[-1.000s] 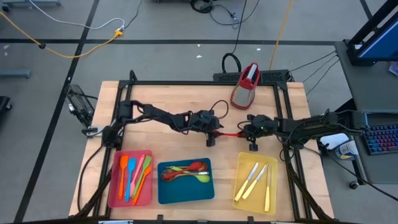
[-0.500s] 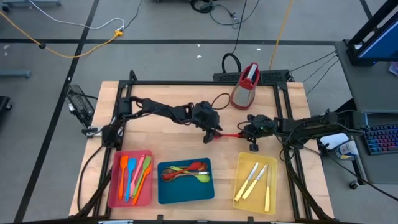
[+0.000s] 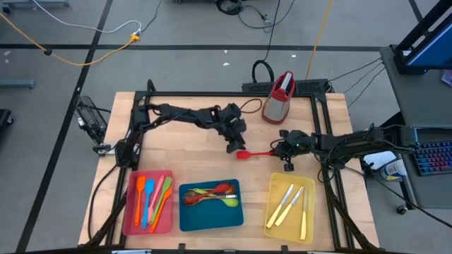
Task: Pick & Place Kitchen Items
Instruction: Put the red spatula into the pink bin
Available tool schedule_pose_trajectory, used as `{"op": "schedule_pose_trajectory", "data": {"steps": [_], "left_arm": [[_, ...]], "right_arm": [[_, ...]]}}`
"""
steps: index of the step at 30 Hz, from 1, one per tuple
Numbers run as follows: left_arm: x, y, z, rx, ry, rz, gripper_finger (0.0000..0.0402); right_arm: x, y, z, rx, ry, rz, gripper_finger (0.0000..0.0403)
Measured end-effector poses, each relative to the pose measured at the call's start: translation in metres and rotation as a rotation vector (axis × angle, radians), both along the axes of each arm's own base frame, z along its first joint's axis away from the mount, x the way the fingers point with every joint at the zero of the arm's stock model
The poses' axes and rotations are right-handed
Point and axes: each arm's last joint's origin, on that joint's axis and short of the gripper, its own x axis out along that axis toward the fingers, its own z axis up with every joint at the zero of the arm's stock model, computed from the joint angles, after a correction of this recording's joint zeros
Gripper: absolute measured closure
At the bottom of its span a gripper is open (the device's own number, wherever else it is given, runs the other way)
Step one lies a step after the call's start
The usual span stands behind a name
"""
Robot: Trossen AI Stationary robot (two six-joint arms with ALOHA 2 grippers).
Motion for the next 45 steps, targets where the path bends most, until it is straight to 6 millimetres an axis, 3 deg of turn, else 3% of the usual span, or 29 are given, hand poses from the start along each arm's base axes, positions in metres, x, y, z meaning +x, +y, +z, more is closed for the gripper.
{"op": "schedule_pose_trajectory", "data": {"steps": [7, 19, 22, 32, 42, 45], "left_arm": [[-0.003, -0.001, 0.000, -0.127, 0.009, -0.058, 0.0236], [-0.001, -0.007, 0.000, -0.087, -0.016, -0.098, 0.0238], [0.001, -0.009, 0.001, -0.073, -0.035, -0.111, 0.0258], [0.001, -0.012, 0.000, -0.051, -0.022, -0.108, 0.0386], [0.004, -0.017, -0.001, 0.020, 0.022, -0.014, 0.0389], [0.000, -0.019, 0.009, 0.085, 0.057, 0.051, 0.0388]], "right_arm": [[0.002, -0.001, 0.002, -0.047, -0.020, -0.013, 0.0358], [0.004, -0.002, 0.006, -0.083, -0.061, -0.013, 0.0358], [0.004, -0.002, 0.006, -0.083, -0.061, -0.014, 0.0358], [0.004, -0.004, 0.006, -0.104, -0.063, -0.051, 0.0359], [0.008, -0.005, 0.012, -0.002, -0.146, -0.152, 0.0332], [0.011, -0.005, 0.016, 0.047, -0.208, -0.189, 0.0315]]}}
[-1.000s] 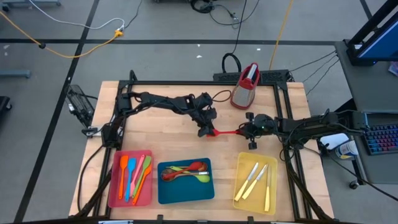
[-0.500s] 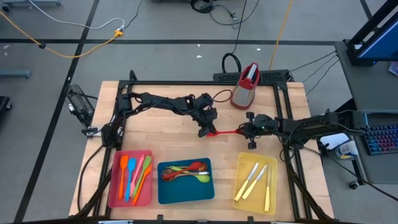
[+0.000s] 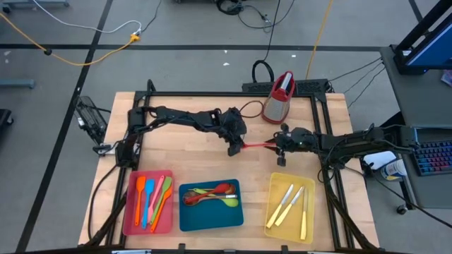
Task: Pick & Place Kitchen Items
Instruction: Put the red spatula into the pink bin
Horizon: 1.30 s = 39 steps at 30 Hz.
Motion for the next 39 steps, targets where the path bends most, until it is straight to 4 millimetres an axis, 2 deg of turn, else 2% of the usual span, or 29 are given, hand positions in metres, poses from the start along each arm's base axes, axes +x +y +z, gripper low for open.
{"op": "schedule_pose_trajectory", "data": {"steps": [4, 9, 17, 20, 23, 27, 39], "left_arm": [[-0.010, -0.007, 0.024, 0.140, 0.063, 0.091, 0.0386], [-0.026, -0.033, 0.062, 0.252, 0.128, 0.163, 0.0389], [-0.074, -0.105, 0.116, 0.415, 0.271, 0.366, 0.0389], [-0.096, -0.136, 0.128, 0.429, 0.304, 0.462, 0.0389], [-0.116, -0.166, 0.133, 0.382, 0.333, 0.553, 0.0389], [-0.139, -0.202, 0.130, 0.316, 0.401, 0.659, 0.0388], [-0.210, -0.255, 0.127, 0.157, 0.801, 1.075, 0.0388]], "right_arm": [[0.006, -0.001, 0.013, 0.004, -0.155, -0.016, 0.0300], [0.011, -0.002, 0.032, -0.003, -0.355, -0.022, 0.0297], [0.011, -0.002, 0.037, 0.034, -0.419, -0.033, 0.0299], [0.011, -0.002, 0.035, 0.064, -0.404, -0.043, 0.0298], [0.011, -0.002, 0.032, 0.071, -0.377, -0.044, 0.0299], [0.010, -0.002, 0.031, 0.073, -0.361, -0.046, 0.0302], [0.010, -0.002, 0.030, 0.038, -0.348, -0.033, 0.0303]]}}
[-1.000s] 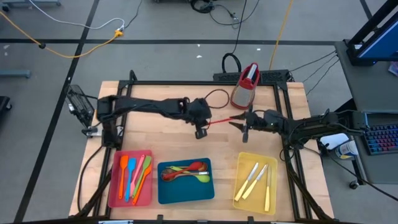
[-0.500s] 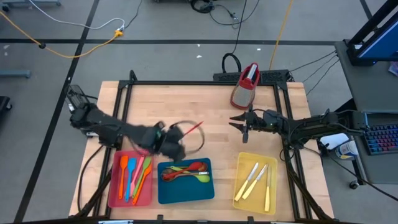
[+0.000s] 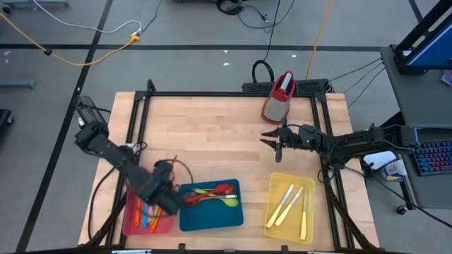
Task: Pick & Place Kitchen Items
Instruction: Put the red spatula into the pink bin
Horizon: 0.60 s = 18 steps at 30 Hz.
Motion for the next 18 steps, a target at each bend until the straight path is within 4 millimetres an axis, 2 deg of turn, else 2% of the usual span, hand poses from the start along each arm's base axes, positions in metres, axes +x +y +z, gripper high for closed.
{"op": "schedule_pose_trajectory", "data": {"steps": [9, 14, 18], "left_arm": [[-0.037, -0.044, -0.001, -0.086, 0.041, 0.248, 0.0386], [-0.057, -0.061, -0.001, -0.067, 0.014, 0.327, 0.0386], [-0.067, -0.067, -0.001, -0.064, 0.016, 0.303, 0.0389]], "right_arm": [[0.000, 0.000, 0.000, 0.000, 0.000, 0.000, 0.0304], [0.000, 0.000, 0.000, -0.005, 0.001, -0.001, 0.0303], [0.000, 0.000, 0.000, -0.023, 0.005, 0.001, 0.0303]]}}
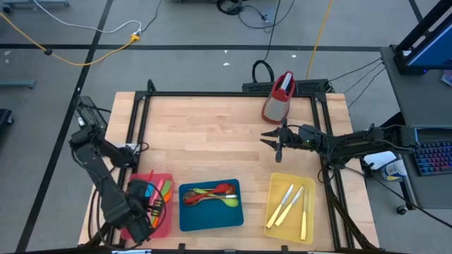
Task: Pick & Place Kitchen Items
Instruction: Put the red spatula into the pink bin
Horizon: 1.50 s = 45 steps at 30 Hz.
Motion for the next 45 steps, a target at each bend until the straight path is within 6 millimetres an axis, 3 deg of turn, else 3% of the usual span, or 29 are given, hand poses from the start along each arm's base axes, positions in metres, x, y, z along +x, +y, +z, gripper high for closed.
{"op": "schedule_pose_trajectory", "data": {"steps": [10, 24, 30, 37, 40, 45], "left_arm": [[-0.014, -0.022, -0.002, -0.066, -0.118, -0.122, 0.0384], [-0.015, -0.012, 0.003, 0.140, -0.237, -0.320, 0.0390], [-0.015, -0.024, 0.015, 0.009, -0.248, -0.407, 0.0387], [-0.025, -0.035, 0.019, -0.112, -0.190, -0.366, 0.0390], [-0.030, -0.038, 0.010, -0.066, -0.187, -0.329, 0.0384], [-0.029, -0.047, -0.026, 0.035, -0.180, -0.338, 0.0388]], "right_arm": [[0.000, 0.000, 0.000, -0.003, 0.000, -0.001, 0.0303], [0.000, 0.000, 0.000, -0.003, 0.000, -0.001, 0.0303], [0.000, 0.000, 0.001, 0.003, -0.009, -0.002, 0.0303], [0.000, 0.000, 0.001, 0.003, -0.009, -0.002, 0.0303], [0.000, 0.000, 0.001, 0.015, -0.012, -0.002, 0.0303], [0.000, 0.000, 0.001, 0.033, -0.016, -0.004, 0.0303]]}}
